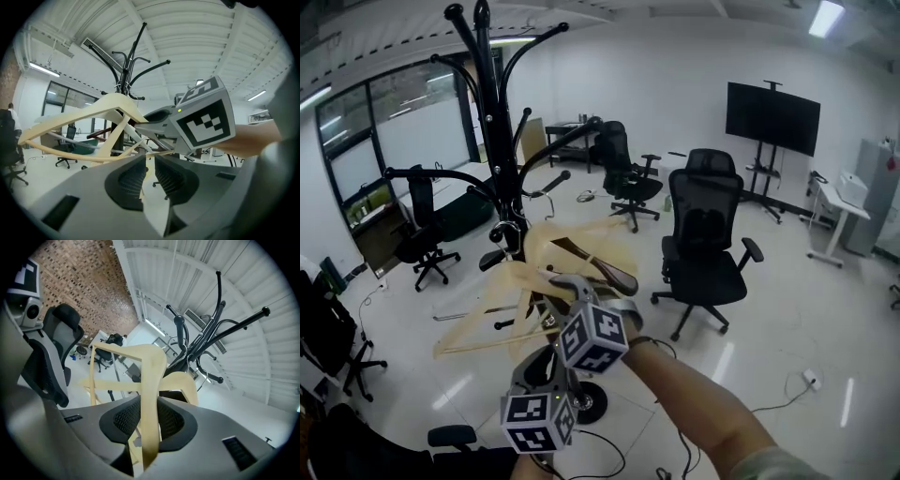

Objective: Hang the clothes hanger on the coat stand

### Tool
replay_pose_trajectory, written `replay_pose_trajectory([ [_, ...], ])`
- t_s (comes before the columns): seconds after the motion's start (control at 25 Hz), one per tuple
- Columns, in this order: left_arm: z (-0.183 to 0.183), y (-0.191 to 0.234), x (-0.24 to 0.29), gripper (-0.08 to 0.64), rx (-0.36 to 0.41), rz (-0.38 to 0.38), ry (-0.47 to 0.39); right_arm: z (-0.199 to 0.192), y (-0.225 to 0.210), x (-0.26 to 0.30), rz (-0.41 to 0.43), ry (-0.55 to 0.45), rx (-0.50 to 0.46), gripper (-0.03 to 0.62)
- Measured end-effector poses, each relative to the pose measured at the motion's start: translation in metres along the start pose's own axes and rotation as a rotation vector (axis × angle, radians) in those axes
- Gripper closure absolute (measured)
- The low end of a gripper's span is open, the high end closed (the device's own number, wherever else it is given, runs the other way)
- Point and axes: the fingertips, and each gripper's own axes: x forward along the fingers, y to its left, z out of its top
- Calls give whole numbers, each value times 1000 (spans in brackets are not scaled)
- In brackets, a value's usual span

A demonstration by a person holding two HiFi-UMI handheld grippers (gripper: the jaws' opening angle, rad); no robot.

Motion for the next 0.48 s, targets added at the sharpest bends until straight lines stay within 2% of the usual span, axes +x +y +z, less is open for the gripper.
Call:
replay_pose_trajectory([
  [0.24, -21, 0, 10, 491, -3, -5, 19, -13, 2, 9, -40, -15, 19, 508],
  [0.36, -25, 3, 11, 491, -4, -8, 24, -16, 8, 11, -27, -26, 24, 499],
  [0.44, -22, 0, 13, 491, 0, -10, 21, -19, 9, 9, -9, -35, 29, 429],
  [0.48, -21, -2, 13, 491, 3, -12, 19, -20, 8, 6, -6, -44, 35, 419],
])
